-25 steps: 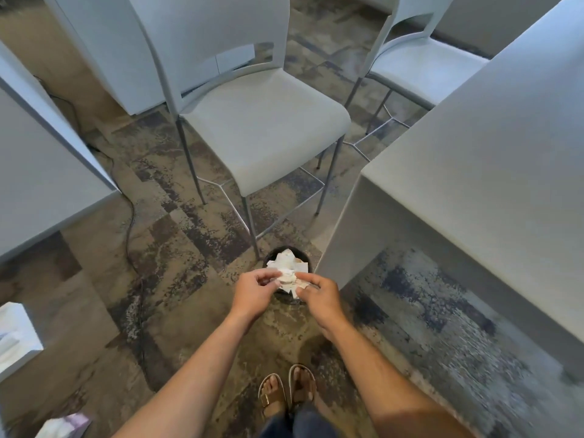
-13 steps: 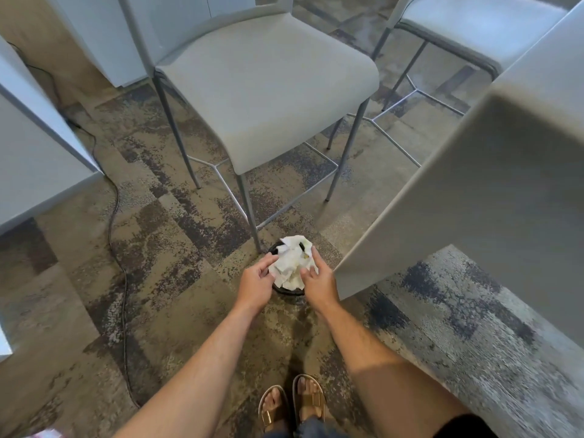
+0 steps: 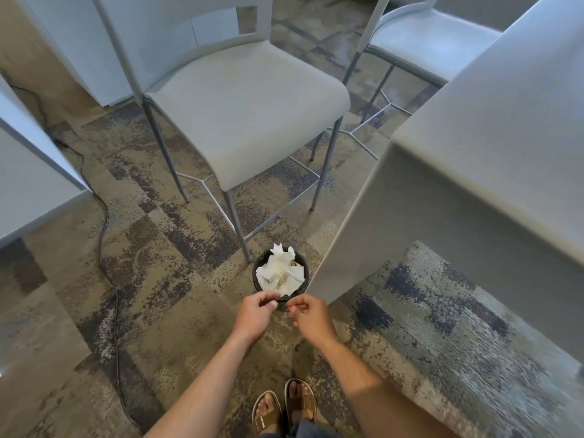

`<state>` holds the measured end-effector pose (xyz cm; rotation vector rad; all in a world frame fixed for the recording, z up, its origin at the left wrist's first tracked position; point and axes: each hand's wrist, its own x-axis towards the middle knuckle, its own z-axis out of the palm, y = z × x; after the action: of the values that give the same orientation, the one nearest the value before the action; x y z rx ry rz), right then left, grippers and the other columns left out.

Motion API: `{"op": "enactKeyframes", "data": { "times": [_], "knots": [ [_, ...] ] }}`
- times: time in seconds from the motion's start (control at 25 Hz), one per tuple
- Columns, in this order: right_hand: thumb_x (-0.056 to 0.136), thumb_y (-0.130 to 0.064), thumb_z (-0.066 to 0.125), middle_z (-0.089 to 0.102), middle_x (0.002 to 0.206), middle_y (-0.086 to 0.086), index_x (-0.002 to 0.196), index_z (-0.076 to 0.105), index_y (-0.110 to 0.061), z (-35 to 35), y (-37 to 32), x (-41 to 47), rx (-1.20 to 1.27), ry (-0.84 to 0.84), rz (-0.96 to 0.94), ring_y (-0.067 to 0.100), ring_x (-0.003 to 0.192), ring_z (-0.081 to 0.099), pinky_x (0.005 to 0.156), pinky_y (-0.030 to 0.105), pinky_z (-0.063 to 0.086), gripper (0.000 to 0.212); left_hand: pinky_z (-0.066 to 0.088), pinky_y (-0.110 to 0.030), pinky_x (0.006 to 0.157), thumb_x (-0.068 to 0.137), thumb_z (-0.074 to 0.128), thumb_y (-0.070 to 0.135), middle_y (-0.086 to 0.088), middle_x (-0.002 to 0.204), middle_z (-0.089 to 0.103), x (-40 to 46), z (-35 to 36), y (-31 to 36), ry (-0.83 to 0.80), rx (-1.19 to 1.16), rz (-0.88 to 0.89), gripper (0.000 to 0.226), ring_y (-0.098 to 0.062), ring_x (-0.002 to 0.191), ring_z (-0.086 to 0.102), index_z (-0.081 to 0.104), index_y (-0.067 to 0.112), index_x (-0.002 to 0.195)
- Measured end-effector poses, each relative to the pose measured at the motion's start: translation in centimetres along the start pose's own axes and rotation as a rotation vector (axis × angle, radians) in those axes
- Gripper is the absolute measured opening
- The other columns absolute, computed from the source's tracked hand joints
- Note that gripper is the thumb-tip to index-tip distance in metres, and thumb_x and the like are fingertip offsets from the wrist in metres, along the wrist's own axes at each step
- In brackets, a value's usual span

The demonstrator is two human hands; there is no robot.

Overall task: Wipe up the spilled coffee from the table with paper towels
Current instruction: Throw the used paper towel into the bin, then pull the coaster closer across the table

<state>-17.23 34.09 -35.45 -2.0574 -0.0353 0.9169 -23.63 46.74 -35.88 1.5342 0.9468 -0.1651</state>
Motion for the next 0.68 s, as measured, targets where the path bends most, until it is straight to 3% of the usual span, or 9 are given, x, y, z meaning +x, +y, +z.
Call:
{"op": "enactKeyframes", "data": {
  "times": [0.12, 0.28, 0.44, 0.68],
  "knots": [
    [0.095, -0.014, 0.063, 0.073, 0.094, -0.004, 0.094, 0.07, -0.025, -1.7, -3.3, -3.1, 0.08, 0.069, -0.112, 0.01, 0.087, 0.068, 0.082, 0.031, 0.059, 0.013, 0.053, -0.033, 0.09, 0.09, 0.061, 0.0, -0.008, 0.107, 0.071, -3.0, 0.2, 3.8, 0.037, -0.156, 0.077, 0.02, -0.027, 0.106, 0.066, 0.07, 0.012, 0.103],
    [0.095, -0.012, 0.062, 0.074, 0.09, -0.005, 0.094, 0.073, -0.024, -4.8, -7.7, -7.8, 0.233, 0.197, -0.233, 0.007, 0.084, 0.07, 0.078, 0.028, 0.061, 0.016, 0.056, -0.025, 0.075, 0.093, 0.056, 0.001, -0.008, 0.097, 0.075, -9.2, 1.1, 10.0, -0.018, -0.302, 0.227, 0.019, -0.018, 0.091, 0.071, 0.072, 0.008, 0.101],
    [0.097, -0.014, 0.06, 0.073, 0.092, -0.006, 0.101, 0.073, -0.019, -7.5, -9.2, -11.9, 0.247, 0.27, -0.237, 0.007, 0.086, 0.07, 0.083, 0.033, 0.061, 0.014, 0.056, -0.037, 0.087, 0.094, 0.056, 0.006, -0.005, 0.096, 0.076, -13.3, 2.2, 12.4, -0.083, -0.28, 0.277, 0.023, -0.023, 0.097, 0.071, 0.074, 0.018, 0.101],
    [0.095, -0.015, 0.064, 0.073, 0.095, -0.009, 0.104, 0.072, -0.018, -12.1, -13.2, -19.9, 0.268, 0.359, -0.444, -0.001, 0.091, 0.067, 0.084, 0.02, 0.056, 0.013, 0.052, -0.02, 0.079, 0.093, 0.06, 0.009, 0.004, 0.098, 0.072, -19.3, 2.0, 19.9, 0.116, -0.236, 0.631, 0.018, -0.01, 0.094, 0.067, 0.07, 0.02, 0.103]
  ]
}}
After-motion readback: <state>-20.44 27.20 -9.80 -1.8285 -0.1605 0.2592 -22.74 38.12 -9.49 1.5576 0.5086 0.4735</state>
